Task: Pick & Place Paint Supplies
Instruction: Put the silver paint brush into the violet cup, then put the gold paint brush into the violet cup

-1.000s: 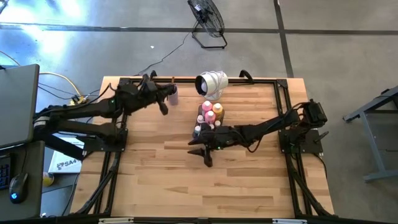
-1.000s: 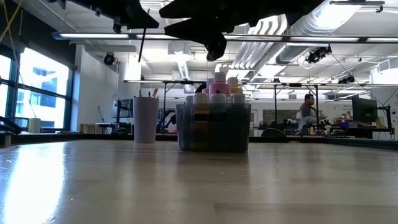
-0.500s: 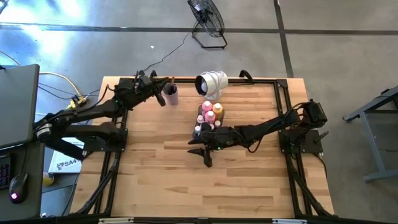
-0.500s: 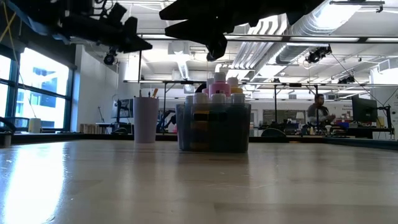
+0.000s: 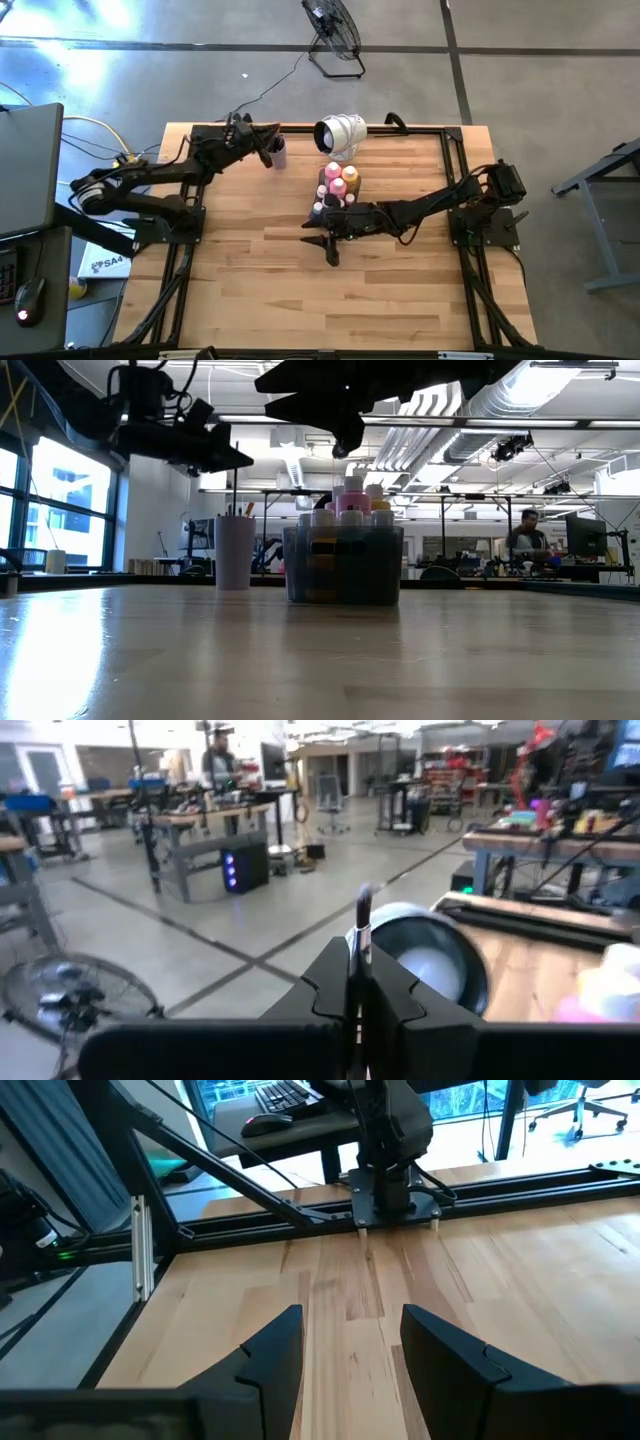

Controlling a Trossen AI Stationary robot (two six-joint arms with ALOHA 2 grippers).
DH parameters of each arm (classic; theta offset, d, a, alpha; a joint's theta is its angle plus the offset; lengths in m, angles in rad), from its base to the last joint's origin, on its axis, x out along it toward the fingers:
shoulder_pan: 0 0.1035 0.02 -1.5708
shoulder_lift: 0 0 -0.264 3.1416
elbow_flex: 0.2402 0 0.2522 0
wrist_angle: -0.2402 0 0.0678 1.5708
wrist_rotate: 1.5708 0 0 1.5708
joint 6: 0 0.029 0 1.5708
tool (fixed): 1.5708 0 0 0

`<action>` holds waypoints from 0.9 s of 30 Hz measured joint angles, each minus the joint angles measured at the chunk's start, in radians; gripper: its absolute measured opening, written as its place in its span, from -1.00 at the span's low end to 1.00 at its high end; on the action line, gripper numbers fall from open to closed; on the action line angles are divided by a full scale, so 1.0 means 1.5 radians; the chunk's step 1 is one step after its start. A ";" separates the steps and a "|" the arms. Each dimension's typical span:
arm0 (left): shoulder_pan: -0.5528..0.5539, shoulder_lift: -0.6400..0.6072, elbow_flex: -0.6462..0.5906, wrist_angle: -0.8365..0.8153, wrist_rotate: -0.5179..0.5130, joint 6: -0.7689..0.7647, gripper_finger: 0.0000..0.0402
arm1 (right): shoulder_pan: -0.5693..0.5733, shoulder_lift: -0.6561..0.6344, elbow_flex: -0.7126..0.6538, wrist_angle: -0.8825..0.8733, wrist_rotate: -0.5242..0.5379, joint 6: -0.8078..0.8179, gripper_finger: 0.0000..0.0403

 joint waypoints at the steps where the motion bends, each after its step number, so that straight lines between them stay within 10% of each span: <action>1: 0.000 0.011 0.000 0.008 -0.003 0.000 -0.98 | 0.000 0.000 0.000 0.000 0.000 0.000 -0.21; 17: 0.000 0.064 0.000 0.018 -0.085 -0.002 -0.86 | 0.000 0.000 0.000 0.000 0.000 0.000 -0.21; 27: 0.000 0.062 0.001 0.020 -0.074 -0.006 -0.12 | 0.004 0.000 0.000 -0.005 0.000 0.000 -0.21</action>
